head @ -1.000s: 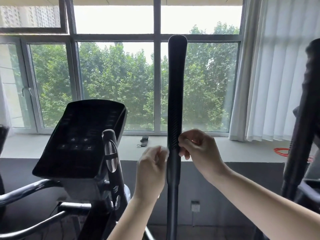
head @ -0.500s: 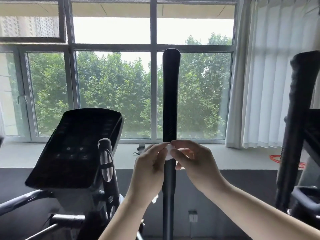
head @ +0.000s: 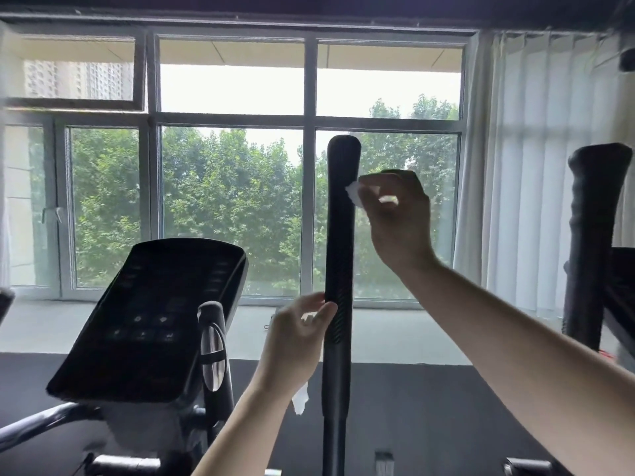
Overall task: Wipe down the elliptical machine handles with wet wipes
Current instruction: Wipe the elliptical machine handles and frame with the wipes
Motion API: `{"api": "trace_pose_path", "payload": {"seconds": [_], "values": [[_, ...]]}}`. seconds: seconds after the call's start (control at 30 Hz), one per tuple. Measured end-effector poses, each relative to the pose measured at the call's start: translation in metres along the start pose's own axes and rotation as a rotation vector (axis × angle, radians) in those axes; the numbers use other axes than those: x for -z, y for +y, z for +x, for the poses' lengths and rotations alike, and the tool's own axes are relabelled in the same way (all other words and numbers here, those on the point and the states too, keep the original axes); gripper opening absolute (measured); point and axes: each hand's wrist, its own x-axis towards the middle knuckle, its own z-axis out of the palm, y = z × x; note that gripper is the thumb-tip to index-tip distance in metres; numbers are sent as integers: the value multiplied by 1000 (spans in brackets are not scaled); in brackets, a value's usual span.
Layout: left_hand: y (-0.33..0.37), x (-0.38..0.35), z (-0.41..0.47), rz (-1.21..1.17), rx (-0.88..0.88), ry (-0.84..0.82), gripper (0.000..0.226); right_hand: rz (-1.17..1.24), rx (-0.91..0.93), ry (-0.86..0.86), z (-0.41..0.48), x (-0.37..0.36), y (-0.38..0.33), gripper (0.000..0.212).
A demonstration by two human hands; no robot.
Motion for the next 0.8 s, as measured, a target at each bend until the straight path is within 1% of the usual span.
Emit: {"api": "trace_pose_path", "payload": {"seconds": [0.03, 0.13, 0.2, 0.27, 0.4, 0.47, 0.53, 0.6, 0.67, 0.7, 0.8], "values": [[-1, 0, 0, -20, 12, -5, 24, 0, 25, -22, 6, -5, 0, 5], [-3, 0, 3, -56, 9, -3, 23, -49, 134, -56, 2, -12, 2, 9], [-2, 0, 3, -92, 8, -5, 21, -88, 188, -64, -11, -11, 4, 9], [-1, 1, 4, -120, 6, -24, 23, -112, 210, -81, -30, -7, 4, 9], [2, 3, 4, -163, -33, -71, 22, -136, 242, -270, -72, 7, 8, 11], [2, 3, 5, -174, -32, -73, 23, -148, 284, -321, -69, 10, 8, 12], [1, 3, 6, -164, -17, -56, 23, -171, 308, -287, -46, 3, 2, 14], [0, 3, 8, -143, -9, -49, 23, -172, 287, -181, -11, -8, -6, 20], [-2, 3, 8, -144, 3, -50, 25, -157, 304, -90, 20, -17, -12, 19], [-2, 4, 7, -152, 8, -50, 25, -147, 338, -85, 28, -21, -14, 16], [-4, 5, 5, -158, 6, -52, 23, -175, 416, -151, 21, -21, -13, 13]]}}
